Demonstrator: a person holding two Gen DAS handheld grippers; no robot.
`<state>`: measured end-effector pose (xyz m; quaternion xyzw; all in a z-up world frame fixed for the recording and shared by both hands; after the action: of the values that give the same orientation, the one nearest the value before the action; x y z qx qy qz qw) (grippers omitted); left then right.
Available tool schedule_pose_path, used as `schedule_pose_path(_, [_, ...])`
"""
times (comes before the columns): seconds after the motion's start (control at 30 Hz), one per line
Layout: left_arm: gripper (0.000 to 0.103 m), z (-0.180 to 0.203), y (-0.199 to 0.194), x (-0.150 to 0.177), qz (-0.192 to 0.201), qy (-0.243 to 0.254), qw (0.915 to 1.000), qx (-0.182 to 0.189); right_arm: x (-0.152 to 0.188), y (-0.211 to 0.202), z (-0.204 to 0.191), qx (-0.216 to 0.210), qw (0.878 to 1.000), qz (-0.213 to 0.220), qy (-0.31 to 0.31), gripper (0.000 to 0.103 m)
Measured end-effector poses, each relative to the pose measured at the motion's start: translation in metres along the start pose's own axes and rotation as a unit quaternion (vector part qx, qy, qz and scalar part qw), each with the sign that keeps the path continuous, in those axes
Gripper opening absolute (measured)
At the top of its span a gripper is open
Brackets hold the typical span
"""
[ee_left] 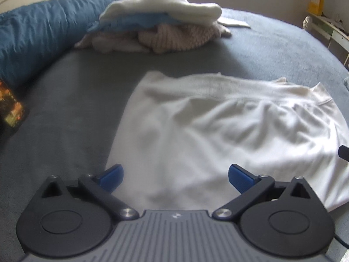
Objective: Fold clothes
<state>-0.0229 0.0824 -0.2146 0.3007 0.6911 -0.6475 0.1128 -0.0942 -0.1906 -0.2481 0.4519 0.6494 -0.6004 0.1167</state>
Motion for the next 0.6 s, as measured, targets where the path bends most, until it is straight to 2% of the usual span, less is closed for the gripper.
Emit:
schedule_pose_path(0.13, [0.103,0.002,0.002,0.003,-0.008,0.007,0.9999,-0.005,0.004,0.004,-0.001,0.001,1.000,-0.019,0.000,0.102])
schedule_pose_path(0.6, [0.103,0.002,0.012,0.005,-0.035,0.010,0.9991,-0.022,0.006,0.007,-0.006,0.000,0.999,-0.033,-0.004,0.102])
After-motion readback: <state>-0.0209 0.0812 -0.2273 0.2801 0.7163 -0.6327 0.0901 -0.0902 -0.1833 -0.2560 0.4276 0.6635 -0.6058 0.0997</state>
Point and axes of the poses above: each gripper's, at about its wrist camera, not at the fingertips, and y roughly the way its jaws point, z to its right, x to its underside, the point moved 8 cm from there along y, roughly the way its jaws point, and after that the axes turned 9 degrees about y, right-handed, at the moved point
